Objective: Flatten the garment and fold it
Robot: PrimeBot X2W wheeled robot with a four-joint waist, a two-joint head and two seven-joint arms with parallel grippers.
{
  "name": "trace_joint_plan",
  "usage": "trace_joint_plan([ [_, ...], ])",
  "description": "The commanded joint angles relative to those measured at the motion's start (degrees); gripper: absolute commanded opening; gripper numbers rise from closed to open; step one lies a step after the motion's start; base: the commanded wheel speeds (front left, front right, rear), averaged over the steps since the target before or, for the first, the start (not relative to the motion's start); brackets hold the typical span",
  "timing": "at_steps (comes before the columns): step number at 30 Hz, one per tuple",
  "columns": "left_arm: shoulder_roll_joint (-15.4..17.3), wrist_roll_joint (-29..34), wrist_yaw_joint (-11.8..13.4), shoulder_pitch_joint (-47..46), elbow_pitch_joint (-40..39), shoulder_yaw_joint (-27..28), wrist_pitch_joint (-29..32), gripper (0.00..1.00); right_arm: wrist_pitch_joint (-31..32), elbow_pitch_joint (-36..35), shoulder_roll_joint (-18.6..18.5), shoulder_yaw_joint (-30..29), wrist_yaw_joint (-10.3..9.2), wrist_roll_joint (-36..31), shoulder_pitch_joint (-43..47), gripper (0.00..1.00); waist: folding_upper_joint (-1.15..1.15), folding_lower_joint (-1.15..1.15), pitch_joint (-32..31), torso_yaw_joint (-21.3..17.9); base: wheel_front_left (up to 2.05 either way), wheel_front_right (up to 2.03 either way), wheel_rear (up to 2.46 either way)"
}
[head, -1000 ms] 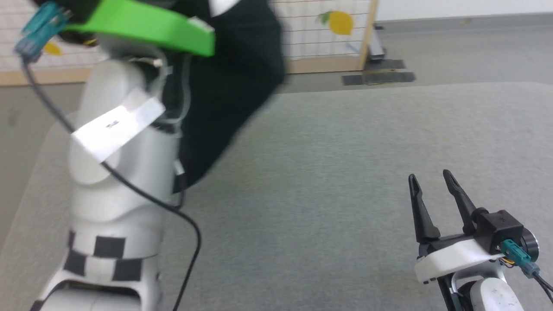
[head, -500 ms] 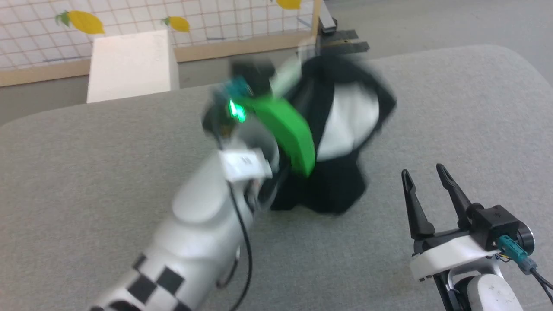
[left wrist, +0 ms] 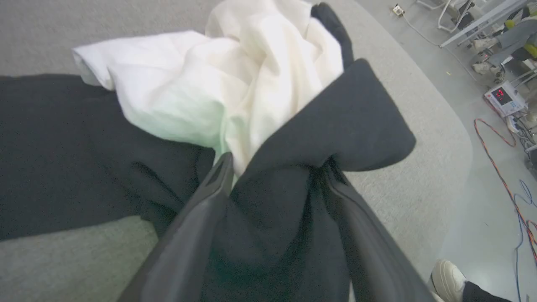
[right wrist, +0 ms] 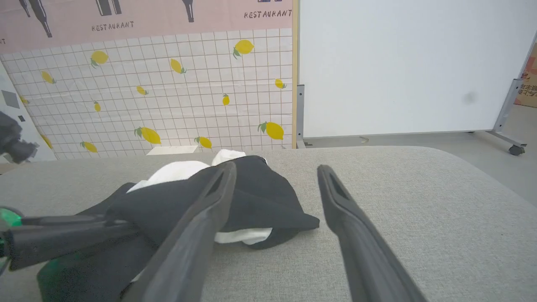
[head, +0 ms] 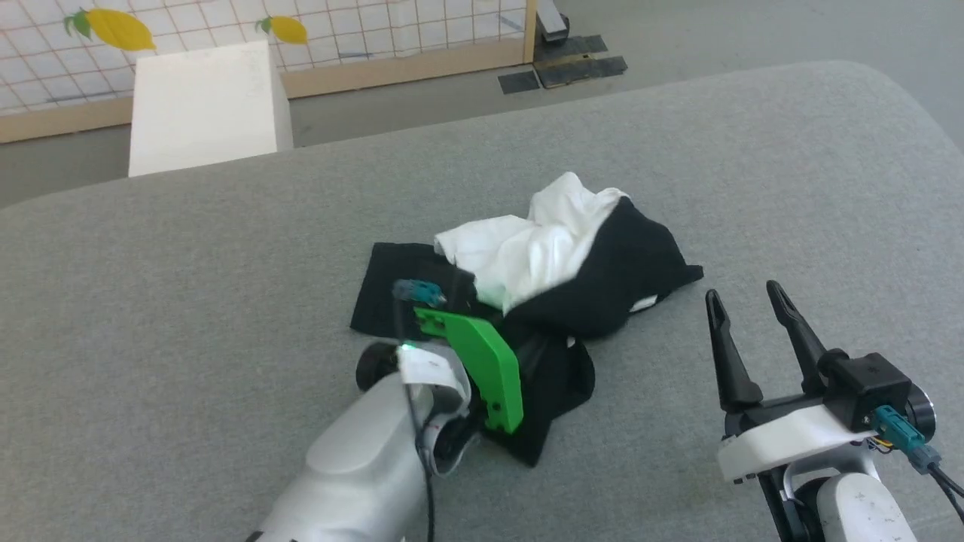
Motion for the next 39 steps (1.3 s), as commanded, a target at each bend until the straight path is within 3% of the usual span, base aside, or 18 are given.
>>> trace_joint_plan([
  [1,0.78,-0.71,-0.42,0.74,-1.60,1.38,-3.38,1.00,-0.25,-0.05,0.04,-0.06,-0.10,0.02,-0.05,1.00,0.00,0.00,-0.91,0.78,0.00,0.00,0.00],
  [4,3.06,0.49,-0.04,1.73,-5.58,3.97,-11.69,1.00,0.02,-0.52,0.04,-0.09,-0.10,-0.25,0.28,1.00,0.00,0.00,-1.67,1.57,0.00,0.00,0.00],
  [7,6.32,2.58,1.86,3.83,-9.46,6.35,-18.48,1.00,0.45,-1.21,0.04,-0.33,-0.10,-0.64,0.90,1.00,0.00,0.00,-2.46,2.74,0.00,0.00,0.00],
  [13,10.48,8.75,6.23,11.04,-21.92,17.76,-21.27,1.00,1.50,-3.08,0.04,0.50,-0.10,-1.10,1.83,1.00,0.00,0.00,-2.76,4.98,0.00,0.00,0.00],
  [17,9.58,16.24,7.17,19.45,-30.49,26.72,-21.30,1.00,2.98,-4.80,0.04,3.90,-0.10,-2.79,2.26,1.00,0.00,0.00,-2.41,6.87,0.00,0.00,0.00],
  [20,8.21,21.01,6.25,24.18,-34.17,31.29,-21.30,1.00,5.72,-5.48,0.04,8.82,-0.10,-4.50,2.40,1.00,0.00,0.00,-1.88,8.36,0.00,0.00,0.00],
  [23,6.34,25.46,5.28,28.05,-36.65,34.83,-21.31,1.00,11.57,-4.24,0.04,15.37,-0.10,-6.23,2.07,1.00,0.00,0.00,-1.26,9.87,0.00,0.00,0.00],
  [27,3.77,28.40,3.37,31.06,-37.81,38.89,-21.31,1.00,19.74,-0.29,0.04,19.92,-0.10,-5.88,0.77,1.00,0.00,0.00,0.01,11.67,0.00,0.00,0.00],
  [37,0.50,32.19,-0.99,30.48,-37.42,43.14,-21.32,1.00,38.58,8.73,-0.15,22.07,-0.10,-7.26,-3.95,1.00,0.00,0.00,4.23,15.68,0.00,0.00,0.00],
  [38,0.18,32.17,-1.69,29.86,-36.66,43.39,-21.32,1.00,44.96,9.92,-0.35,22.78,-0.10,-6.36,-4.97,0.49,0.00,0.00,5.00,16.08,0.00,0.00,0.00],
  [39,0.13,32.23,-1.81,29.75,-36.52,43.42,-21.32,1.00,46.18,9.89,-0.40,22.80,-0.10,-5.98,-5.18,0.27,0.00,0.00,5.06,16.10,0.00,0.00,0.00],
])
